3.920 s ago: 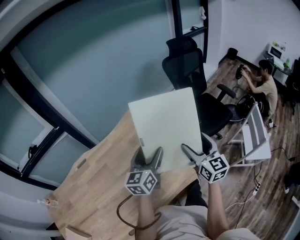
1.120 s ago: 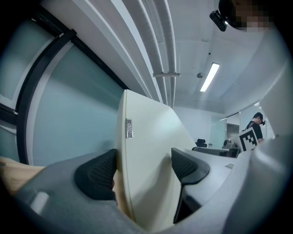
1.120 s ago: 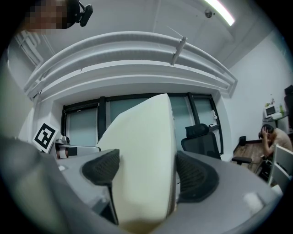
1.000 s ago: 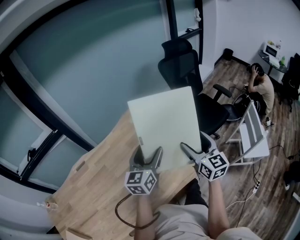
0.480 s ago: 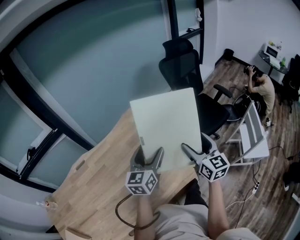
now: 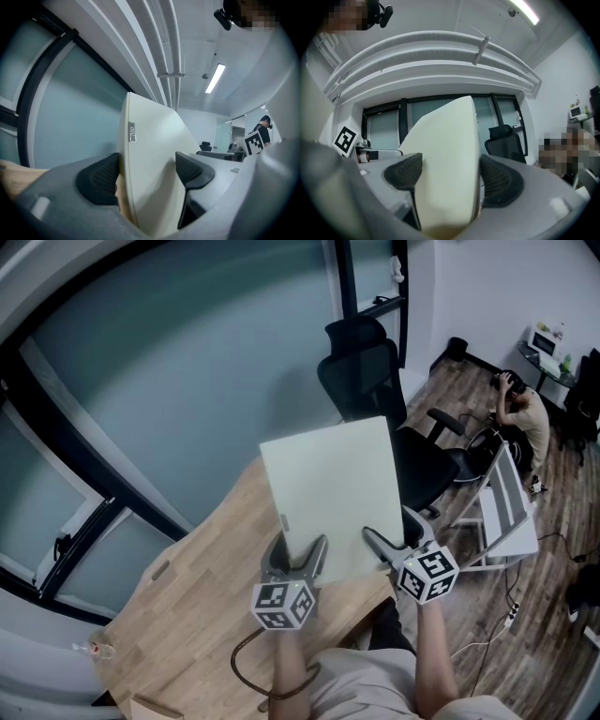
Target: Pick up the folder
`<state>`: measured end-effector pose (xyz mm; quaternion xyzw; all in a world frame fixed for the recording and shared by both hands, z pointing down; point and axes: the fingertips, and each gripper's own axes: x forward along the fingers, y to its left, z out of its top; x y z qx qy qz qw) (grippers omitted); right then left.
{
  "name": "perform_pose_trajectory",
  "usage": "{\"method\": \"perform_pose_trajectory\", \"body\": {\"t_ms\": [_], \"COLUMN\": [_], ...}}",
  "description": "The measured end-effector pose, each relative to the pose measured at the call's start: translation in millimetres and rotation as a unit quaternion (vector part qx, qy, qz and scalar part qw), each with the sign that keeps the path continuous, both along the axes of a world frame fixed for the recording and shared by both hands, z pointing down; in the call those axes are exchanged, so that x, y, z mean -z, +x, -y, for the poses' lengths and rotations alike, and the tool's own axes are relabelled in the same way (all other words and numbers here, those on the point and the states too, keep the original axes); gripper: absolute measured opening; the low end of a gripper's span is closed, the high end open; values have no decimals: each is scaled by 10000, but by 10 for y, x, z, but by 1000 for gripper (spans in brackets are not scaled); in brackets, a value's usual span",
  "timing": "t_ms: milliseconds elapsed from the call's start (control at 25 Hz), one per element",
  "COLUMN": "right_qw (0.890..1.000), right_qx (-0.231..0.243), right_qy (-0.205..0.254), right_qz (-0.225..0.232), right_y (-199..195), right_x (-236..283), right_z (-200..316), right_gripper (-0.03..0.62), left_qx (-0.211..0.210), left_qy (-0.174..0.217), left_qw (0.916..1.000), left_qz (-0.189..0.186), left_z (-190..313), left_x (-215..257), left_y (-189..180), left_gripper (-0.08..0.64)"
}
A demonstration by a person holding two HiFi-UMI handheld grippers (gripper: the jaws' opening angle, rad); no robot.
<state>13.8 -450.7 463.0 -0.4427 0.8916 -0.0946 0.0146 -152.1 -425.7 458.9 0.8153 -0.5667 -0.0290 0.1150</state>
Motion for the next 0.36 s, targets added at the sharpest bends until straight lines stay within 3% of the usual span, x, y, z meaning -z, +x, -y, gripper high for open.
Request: {"method": "perform_pose_trajectory", "body": {"t_ms": [360], "right_qw": [10000], "right_qx": [1], "right_qy": [26], "right_qz": [-20], "right_y": [-4], "right_x": [34], "right_z": [-11], "right_gripper": [385], "left_qx": [0], "left_qy": [33], "left_qw": [10000], "left_qz": [-5], "left_z": [-13], "left_x": [29], "left_y": [-1], "left_gripper": [362]}}
